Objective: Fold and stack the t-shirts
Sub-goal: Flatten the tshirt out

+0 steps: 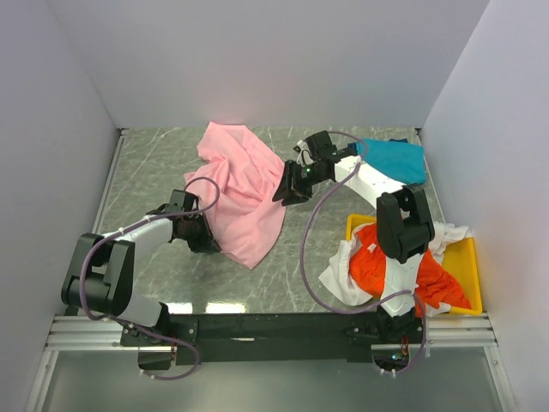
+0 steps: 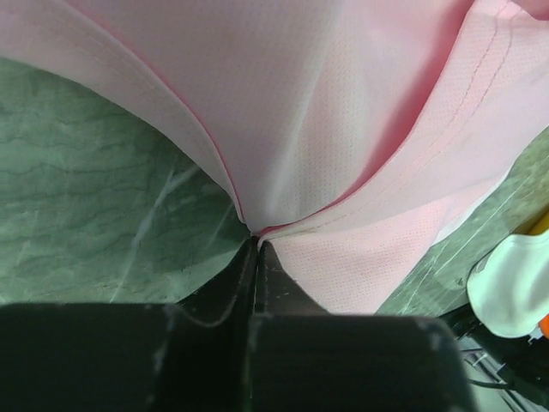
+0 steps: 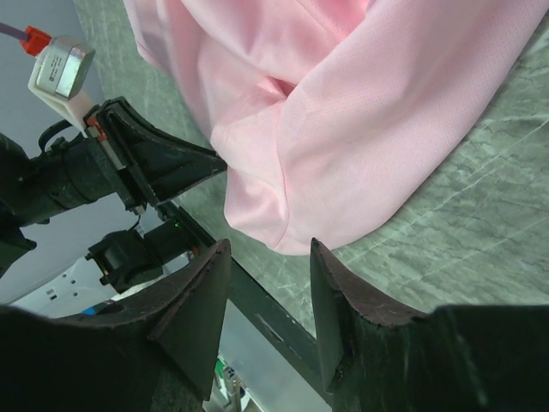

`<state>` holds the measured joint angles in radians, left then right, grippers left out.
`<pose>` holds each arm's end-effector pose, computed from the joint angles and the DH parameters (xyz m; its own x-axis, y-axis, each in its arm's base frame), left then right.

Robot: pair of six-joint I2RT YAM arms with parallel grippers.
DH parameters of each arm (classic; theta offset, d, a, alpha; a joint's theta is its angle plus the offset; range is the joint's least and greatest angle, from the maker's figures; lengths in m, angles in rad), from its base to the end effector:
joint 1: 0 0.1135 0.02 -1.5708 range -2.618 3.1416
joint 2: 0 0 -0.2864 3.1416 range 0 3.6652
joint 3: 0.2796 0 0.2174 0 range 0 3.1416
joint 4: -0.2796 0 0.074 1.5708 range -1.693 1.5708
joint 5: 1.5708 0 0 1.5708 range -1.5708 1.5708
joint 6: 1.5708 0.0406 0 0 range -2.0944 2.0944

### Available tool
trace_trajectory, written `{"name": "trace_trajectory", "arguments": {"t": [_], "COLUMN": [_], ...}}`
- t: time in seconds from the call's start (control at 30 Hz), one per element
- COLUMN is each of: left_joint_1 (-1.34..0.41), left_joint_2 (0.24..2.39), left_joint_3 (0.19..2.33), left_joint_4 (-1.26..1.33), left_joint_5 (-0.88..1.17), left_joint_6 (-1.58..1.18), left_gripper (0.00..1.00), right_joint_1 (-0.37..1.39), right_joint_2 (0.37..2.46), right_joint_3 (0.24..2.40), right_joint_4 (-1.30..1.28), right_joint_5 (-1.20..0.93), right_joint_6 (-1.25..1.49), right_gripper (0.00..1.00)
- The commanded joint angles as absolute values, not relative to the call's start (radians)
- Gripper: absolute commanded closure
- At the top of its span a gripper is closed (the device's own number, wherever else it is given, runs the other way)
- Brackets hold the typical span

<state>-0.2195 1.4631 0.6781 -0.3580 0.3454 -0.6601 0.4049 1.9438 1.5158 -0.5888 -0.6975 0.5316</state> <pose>0.2176 -0.0626 0.1909 -0.9112 -0.3879 -0.1388 -0.2744 0.8228 -0.4977 0.3525 0.1794 0.2587 -0.9843 0.0009 -0.1766 -0.1317 0.6623 0.7375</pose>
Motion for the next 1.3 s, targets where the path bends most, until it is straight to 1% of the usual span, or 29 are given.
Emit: {"name": "trace_trajectory", "arguments": {"t": [0.0,0.13,0.27,0.4,0.47,0.5,0.57,0.77,0.97,1.27], "left_joint_1": [-0.222,-0.221,-0.219,-0.216,-0.207,-0.207,-0.199,-0.175,-0.161,-0.156], "left_joint_2": [1.428,1.372,1.300,1.212,1.180,1.171,1.146,1.063,1.026,1.023], "left_joint_3": [0.673,0.676,0.699,0.748,0.776,0.784,0.802,0.827,0.831,0.834], "left_joint_4": [-0.357,-0.390,-0.451,-0.549,-0.592,-0.606,-0.633,-0.702,-0.732,-0.741], "left_joint_5": [0.318,0.287,0.246,0.206,0.181,0.172,0.143,0.112,0.110,0.109], "left_joint_6": [-0.666,-0.669,-0.675,-0.681,-0.672,-0.670,-0.670,-0.676,-0.680,-0.670], "left_gripper": [1.00,1.00,1.00,1.00,1.00,1.00,1.00,1.00,1.00,1.00], "right_joint_1": [0.396,0.397,0.396,0.397,0.397,0.397,0.396,0.387,0.376,0.376], "right_joint_2": [1.887,1.919,1.973,2.075,2.136,2.158,2.195,2.305,2.353,2.407], "right_joint_3": [1.511,1.545,1.649,1.790,1.879,1.906,1.978,2.107,2.118,2.115], "right_joint_4": [-0.566,-0.563,-0.577,-0.626,-0.655,-0.666,-0.681,-0.693,-0.673,-0.611], "right_joint_5": [-0.701,-0.700,-0.672,-0.585,-0.496,-0.495,-0.422,-0.315,-0.298,-0.391], "right_joint_6": [0.537,0.540,0.535,0.500,0.483,0.479,0.472,0.465,0.466,0.488], "right_gripper": [0.51,0.51,0.51,0.51,0.49,0.49,0.48,0.45,0.44,0.44]}}
